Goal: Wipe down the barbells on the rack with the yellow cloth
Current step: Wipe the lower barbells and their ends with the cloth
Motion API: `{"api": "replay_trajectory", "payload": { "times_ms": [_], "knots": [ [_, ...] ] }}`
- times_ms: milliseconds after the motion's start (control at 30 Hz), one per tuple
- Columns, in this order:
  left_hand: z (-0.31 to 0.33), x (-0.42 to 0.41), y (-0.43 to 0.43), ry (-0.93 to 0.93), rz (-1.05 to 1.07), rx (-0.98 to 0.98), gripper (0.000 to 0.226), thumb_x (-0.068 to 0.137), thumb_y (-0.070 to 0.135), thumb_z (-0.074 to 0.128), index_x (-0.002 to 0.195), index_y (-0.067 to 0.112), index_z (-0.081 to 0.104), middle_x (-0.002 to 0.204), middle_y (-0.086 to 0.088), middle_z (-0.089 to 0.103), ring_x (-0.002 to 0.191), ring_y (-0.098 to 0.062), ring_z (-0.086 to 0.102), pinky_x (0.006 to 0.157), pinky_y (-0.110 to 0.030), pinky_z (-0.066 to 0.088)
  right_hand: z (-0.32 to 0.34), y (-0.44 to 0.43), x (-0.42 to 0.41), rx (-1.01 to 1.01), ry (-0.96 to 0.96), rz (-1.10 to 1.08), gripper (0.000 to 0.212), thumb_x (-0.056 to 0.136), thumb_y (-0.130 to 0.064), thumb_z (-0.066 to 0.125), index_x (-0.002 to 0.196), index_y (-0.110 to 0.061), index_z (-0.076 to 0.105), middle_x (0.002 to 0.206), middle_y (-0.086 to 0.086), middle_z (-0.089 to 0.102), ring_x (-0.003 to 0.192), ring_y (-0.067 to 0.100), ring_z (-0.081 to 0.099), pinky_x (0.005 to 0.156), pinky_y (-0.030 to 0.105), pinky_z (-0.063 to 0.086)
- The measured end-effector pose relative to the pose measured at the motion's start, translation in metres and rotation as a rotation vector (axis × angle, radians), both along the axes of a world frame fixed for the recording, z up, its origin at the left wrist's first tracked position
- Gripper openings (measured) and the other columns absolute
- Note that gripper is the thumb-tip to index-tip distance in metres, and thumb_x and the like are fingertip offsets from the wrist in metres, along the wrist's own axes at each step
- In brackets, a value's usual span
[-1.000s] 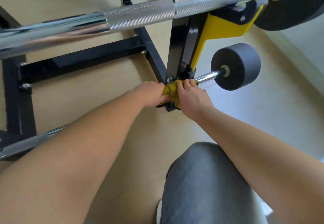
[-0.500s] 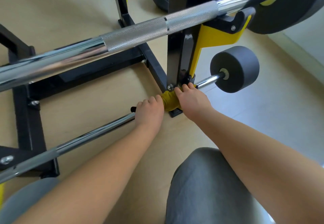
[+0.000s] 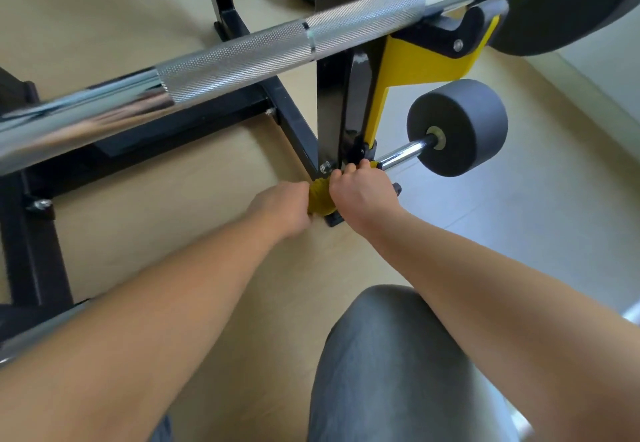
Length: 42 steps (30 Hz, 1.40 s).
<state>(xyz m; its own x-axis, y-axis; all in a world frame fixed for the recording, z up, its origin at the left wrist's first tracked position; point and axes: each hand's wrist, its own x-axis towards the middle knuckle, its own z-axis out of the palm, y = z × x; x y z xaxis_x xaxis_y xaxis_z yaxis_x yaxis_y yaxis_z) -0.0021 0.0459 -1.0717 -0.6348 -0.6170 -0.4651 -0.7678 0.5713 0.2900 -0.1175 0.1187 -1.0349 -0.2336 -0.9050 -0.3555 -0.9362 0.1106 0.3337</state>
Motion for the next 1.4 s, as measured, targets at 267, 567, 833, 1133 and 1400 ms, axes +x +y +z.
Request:
{"api": "replay_trajectory", "payload": {
  "times_ms": [267,567,833,1133,1400],
  "knots": [
    [-0.02,0.0,0.035,-0.033,-0.097,-0.474,0.025,0.097,0.015,0.041,0.122,0.013,0.036,0.1,-0.01,0.052,0.089,-0.031,0.059,0.066,-0.04,0.041,0.006,0.0,-0.003,-0.042,-0.05,0.027,0.037,0.096,-0.029,0.067,0.124,-0.007,0.061,0.113,0.011,0.067,0.103,0.029,0.063,0.088,0.038,0.053],
    [0.006,-0.016,-0.034,0.033,0.016,0.764,0.014,0.084,0.01,0.07,0.079,0.015,0.059,0.07,-0.008,0.059,0.058,-0.021,0.057,0.058,-0.035,0.05,0.008,0.001,-0.005,-0.061,-0.043,0.063,0.032,0.096,-0.029,0.066,0.122,-0.012,0.061,0.11,0.005,0.066,0.102,0.024,0.06,0.073,0.031,0.036],
    [-0.009,-0.001,0.043,-0.011,-0.049,-0.495,0.036,0.091,0.018,0.062,0.115,0.017,0.035,0.082,-0.006,0.042,0.067,-0.024,0.049,0.056,-0.037,0.038,0.012,-0.001,-0.007,-0.07,-0.111,-0.014,0.022,0.097,-0.026,0.064,0.115,-0.013,0.066,0.1,0.004,0.066,0.096,0.025,0.064,0.084,0.036,0.051],
    [0.005,-0.022,-0.018,0.002,0.064,0.459,0.017,0.082,0.006,0.064,0.069,0.016,0.057,0.065,-0.004,0.059,0.059,-0.02,0.057,0.06,-0.034,0.047,-0.004,-0.003,-0.01,-0.118,-0.133,-0.066,0.03,0.092,-0.031,0.071,0.116,-0.014,0.065,0.107,0.006,0.068,0.099,0.026,0.062,0.074,0.033,0.041],
    [-0.007,-0.011,0.03,-0.011,0.03,-0.315,0.022,0.091,0.016,0.059,0.108,0.018,0.046,0.083,-0.003,0.055,0.075,-0.028,0.059,0.061,-0.037,0.042,-0.001,-0.001,-0.009,-0.144,-0.136,-0.047,0.02,0.095,-0.025,0.067,0.113,-0.014,0.066,0.103,0.004,0.067,0.098,0.025,0.064,0.084,0.036,0.051]
  ]
}}
